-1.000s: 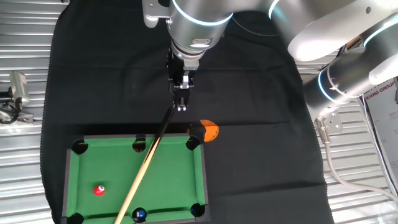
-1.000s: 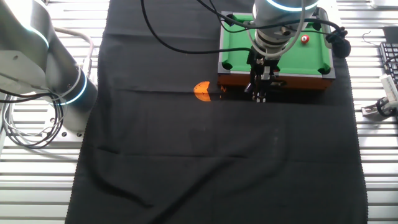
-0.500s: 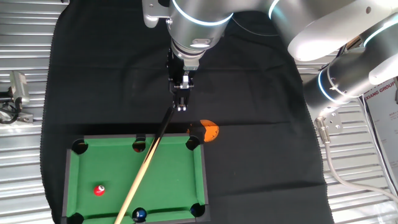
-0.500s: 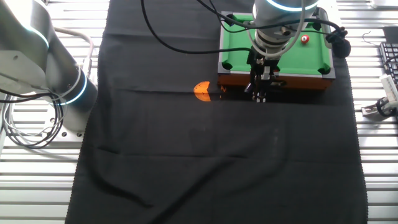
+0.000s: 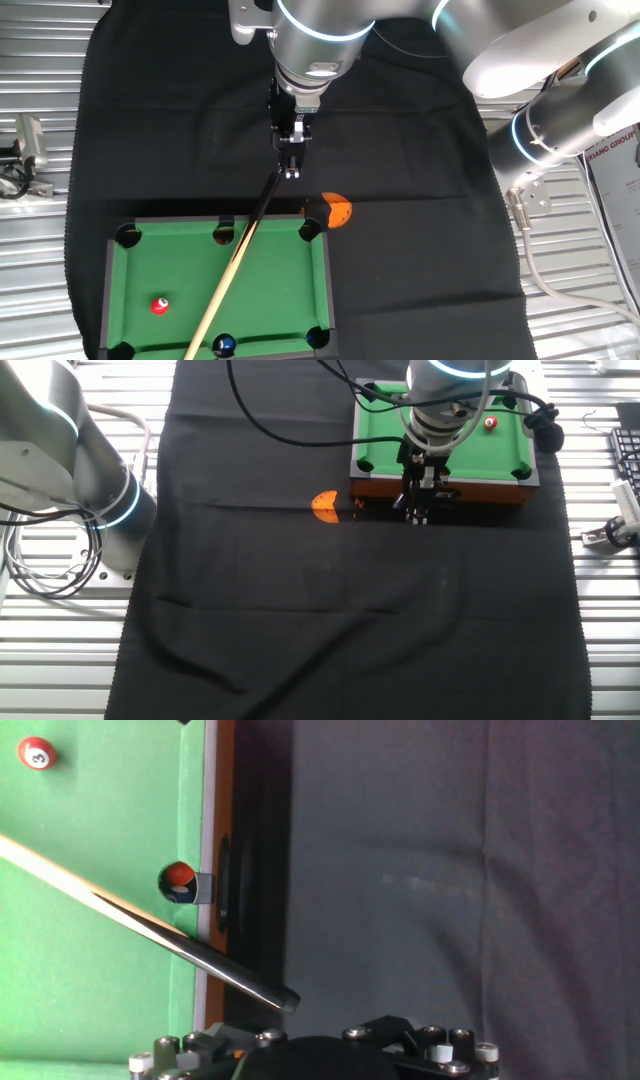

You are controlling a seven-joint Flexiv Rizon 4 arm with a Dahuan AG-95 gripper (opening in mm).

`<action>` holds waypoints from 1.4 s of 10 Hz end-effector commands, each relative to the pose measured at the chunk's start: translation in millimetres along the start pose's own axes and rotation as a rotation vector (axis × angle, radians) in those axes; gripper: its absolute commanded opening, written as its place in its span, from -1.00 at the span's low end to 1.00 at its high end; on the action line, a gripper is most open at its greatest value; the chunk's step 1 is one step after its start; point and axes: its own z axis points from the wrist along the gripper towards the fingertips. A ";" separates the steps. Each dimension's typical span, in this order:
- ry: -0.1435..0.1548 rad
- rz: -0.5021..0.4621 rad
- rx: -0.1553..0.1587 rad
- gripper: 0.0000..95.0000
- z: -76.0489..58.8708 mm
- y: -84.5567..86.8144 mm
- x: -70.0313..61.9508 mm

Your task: Hit the pool ball

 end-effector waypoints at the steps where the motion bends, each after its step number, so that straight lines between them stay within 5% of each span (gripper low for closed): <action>1: -0.114 -0.254 0.077 -1.00 0.0 0.1 0.0; 2: -0.111 -0.248 0.055 -1.00 -0.1 0.1 0.1; 14: -0.116 -0.253 0.058 -1.00 -0.4 0.2 0.1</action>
